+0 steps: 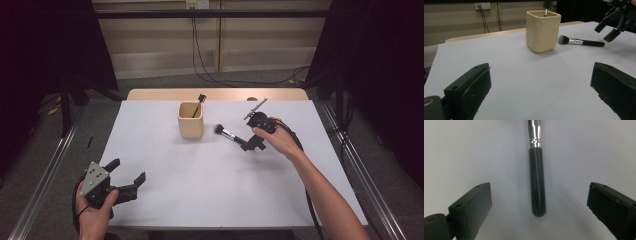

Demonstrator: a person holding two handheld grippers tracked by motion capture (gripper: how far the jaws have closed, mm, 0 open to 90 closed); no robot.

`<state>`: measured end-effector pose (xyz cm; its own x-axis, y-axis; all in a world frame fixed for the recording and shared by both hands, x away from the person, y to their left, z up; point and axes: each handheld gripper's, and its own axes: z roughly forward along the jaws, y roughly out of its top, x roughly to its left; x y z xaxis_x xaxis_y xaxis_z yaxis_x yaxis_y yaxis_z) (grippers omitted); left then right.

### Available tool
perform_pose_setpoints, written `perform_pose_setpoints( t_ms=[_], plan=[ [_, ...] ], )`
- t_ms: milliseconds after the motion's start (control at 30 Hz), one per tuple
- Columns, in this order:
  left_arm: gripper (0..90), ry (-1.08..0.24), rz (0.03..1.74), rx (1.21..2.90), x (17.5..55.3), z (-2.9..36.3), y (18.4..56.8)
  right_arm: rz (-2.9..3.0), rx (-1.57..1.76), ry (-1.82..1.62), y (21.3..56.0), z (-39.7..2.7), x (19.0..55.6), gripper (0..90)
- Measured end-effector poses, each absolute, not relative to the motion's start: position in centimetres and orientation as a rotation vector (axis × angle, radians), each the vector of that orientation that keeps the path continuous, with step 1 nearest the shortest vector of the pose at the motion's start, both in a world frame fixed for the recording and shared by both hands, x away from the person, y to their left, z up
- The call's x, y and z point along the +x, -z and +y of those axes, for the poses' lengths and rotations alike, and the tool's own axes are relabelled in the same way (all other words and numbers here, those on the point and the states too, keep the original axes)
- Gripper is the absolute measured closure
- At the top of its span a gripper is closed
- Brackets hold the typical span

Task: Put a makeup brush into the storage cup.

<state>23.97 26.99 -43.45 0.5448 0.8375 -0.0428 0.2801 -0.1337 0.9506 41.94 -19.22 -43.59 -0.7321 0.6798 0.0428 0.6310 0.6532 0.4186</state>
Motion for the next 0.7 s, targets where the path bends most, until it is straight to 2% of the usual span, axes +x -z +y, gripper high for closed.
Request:
perform_pose_setpoints(
  t_ms=[200,267,367,500,700],
  plan=[
    [3.0,-0.637,0.948,1.696,24.1,27.0,43.5,2.805,1.061,-0.527,43.5,-18.7,42.7,6.6],
    [3.0,-0.639,0.950,1.694,24.1,27.0,43.5,2.822,1.067,-0.509,43.6,-18.5,42.9,4.6],
    [2.9,-0.644,0.951,1.697,24.1,27.0,43.5,2.851,1.056,-0.455,43.8,-18.4,43.3,7.3],
    [2.8,-0.642,0.957,1.695,24.2,27.0,43.6,2.891,1.037,-0.428,43.8,-18.1,43.6,18.6],
    [2.8,-0.642,0.952,1.700,24.1,26.9,43.6,2.907,1.036,-0.359,44.2,-18.0,44.0,30.1]
  ],
)
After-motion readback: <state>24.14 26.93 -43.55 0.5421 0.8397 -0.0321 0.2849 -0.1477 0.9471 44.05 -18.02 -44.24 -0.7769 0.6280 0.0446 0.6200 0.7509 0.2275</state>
